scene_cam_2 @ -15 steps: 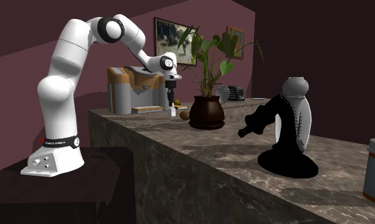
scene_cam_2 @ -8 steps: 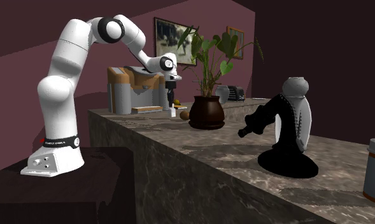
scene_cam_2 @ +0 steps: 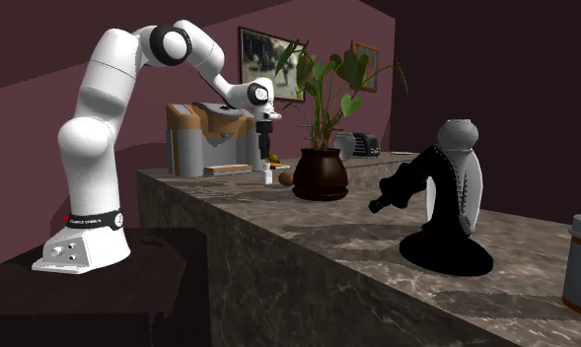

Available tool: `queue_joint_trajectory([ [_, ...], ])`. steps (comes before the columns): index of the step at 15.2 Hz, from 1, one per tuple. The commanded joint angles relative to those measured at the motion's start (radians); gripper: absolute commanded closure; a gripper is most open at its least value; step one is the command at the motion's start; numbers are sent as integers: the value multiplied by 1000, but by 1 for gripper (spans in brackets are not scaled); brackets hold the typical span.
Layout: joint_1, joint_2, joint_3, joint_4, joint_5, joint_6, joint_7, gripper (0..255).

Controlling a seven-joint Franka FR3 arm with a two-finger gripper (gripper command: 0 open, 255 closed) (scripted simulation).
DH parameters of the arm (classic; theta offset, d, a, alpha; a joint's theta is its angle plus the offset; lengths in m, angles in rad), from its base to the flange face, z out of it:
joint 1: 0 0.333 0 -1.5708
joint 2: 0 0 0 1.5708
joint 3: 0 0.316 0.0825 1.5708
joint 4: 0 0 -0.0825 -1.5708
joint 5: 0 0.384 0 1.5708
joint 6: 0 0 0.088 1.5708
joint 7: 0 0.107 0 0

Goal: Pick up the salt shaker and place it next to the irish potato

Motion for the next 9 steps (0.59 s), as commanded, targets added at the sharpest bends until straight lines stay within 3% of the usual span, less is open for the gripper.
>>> queue_joint_trajectory([
  [1, -2, -18, 4, 30, 9, -47, -7, 0],
  [9, -2, -24, 5, 48, 13, -71, -10, 0],
])
